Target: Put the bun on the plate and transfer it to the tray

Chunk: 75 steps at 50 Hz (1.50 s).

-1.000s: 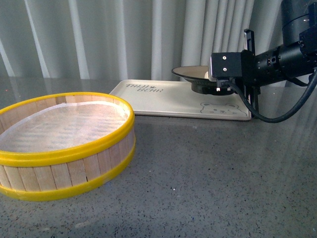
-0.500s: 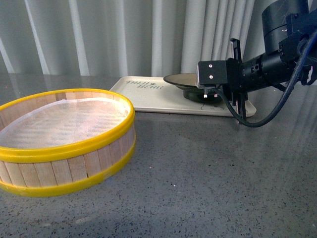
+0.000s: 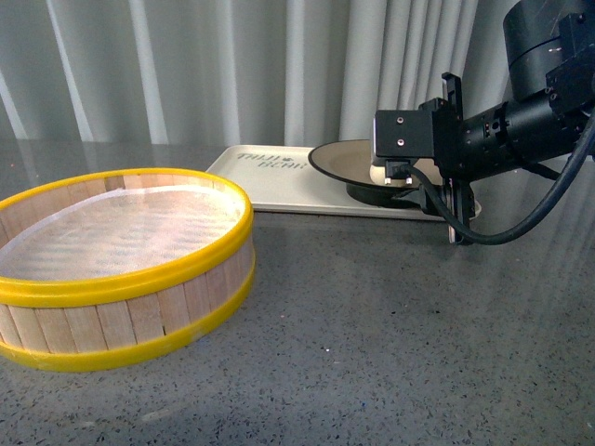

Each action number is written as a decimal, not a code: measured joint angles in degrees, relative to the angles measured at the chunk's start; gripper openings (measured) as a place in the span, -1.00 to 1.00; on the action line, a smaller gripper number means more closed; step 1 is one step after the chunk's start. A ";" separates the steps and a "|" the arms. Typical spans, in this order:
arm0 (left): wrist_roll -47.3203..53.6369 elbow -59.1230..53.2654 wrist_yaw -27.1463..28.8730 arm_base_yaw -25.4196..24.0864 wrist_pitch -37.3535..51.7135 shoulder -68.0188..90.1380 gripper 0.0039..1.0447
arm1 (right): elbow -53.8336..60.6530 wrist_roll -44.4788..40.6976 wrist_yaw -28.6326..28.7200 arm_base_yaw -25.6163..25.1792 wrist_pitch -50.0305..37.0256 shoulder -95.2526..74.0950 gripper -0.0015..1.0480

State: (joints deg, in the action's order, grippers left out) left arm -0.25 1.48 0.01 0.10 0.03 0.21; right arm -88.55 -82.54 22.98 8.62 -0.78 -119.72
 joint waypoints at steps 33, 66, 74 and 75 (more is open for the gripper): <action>0.00 0.00 0.15 0.00 0.00 0.00 0.88 | 33.00 72.02 -34.18 3.85 -31.69 31.87 0.28; 0.00 0.00 0.02 0.00 0.00 0.00 0.88 | 74.42 81.79 -27.08 -4.31 -45.33 58.86 -0.97; 0.00 0.00 0.02 0.00 0.00 0.00 0.88 | 78.14 81.85 -23.32 -7.72 -44.30 63.63 -0.97; 0.00 0.00 0.02 0.00 0.00 0.00 0.88 | 78.62 81.88 -23.32 -8.00 -44.06 64.32 -0.97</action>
State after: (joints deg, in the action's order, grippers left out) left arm -0.25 1.48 0.03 0.10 0.03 0.21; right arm -9.93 -0.67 -0.34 0.62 -44.84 -55.40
